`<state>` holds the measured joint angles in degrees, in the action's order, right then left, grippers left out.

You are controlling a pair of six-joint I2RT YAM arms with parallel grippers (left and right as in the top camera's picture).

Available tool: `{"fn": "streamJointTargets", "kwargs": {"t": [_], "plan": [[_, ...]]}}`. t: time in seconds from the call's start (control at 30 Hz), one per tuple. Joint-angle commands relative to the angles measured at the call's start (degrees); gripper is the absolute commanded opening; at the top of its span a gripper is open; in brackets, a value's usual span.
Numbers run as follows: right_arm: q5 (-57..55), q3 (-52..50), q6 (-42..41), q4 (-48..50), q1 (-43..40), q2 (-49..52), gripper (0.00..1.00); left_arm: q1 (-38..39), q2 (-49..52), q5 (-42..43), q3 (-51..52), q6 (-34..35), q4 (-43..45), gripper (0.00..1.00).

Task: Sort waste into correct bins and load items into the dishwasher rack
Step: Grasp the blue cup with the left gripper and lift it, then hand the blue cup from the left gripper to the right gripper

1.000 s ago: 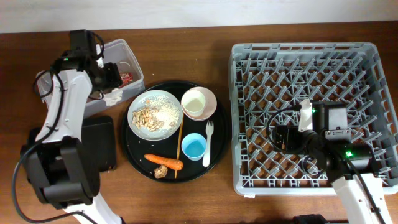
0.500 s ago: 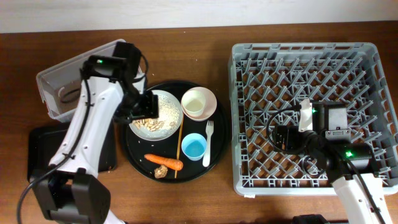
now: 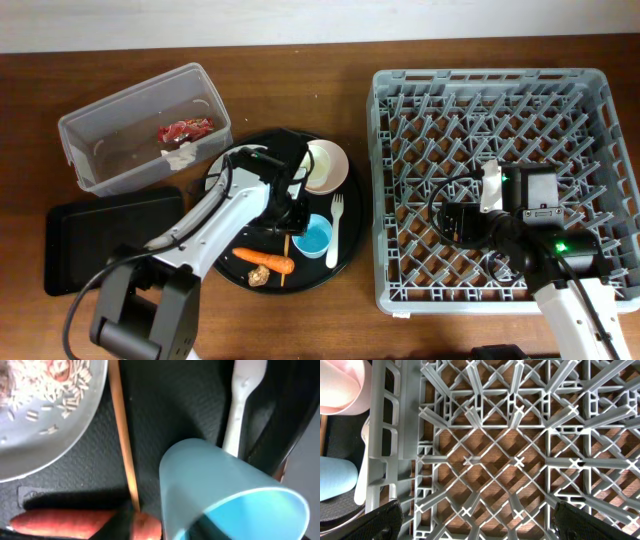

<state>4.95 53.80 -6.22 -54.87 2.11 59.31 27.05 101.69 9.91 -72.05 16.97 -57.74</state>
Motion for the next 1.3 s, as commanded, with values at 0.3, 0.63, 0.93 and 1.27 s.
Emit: {"fn": "streamJointTargets", "kwargs": {"t": [0.3, 0.63, 0.93, 1.27], "plan": [[2.84, 1.09, -7.45, 2.80, -8.26, -0.07, 0.99, -12.55, -2.27, 40.00, -18.53, -20.85, -6.14, 0.00], [78.42, 1.07, 25.27, 22.91, 2.47, 11.89, 0.92, -14.19, -2.27, 59.39, -18.51, -30.27, -5.75, 0.00], [58.42, 1.07, 17.68, 28.52, 5.01, 11.96, 0.91, -11.76, -2.27, 59.78, -18.51, -29.22, -6.21, 0.00], [71.47, 1.07, 17.92, 35.43, 5.07, 15.21, 0.95, -11.76, -2.27, 64.39, -18.53, -29.24, -6.78, 0.01]]}}
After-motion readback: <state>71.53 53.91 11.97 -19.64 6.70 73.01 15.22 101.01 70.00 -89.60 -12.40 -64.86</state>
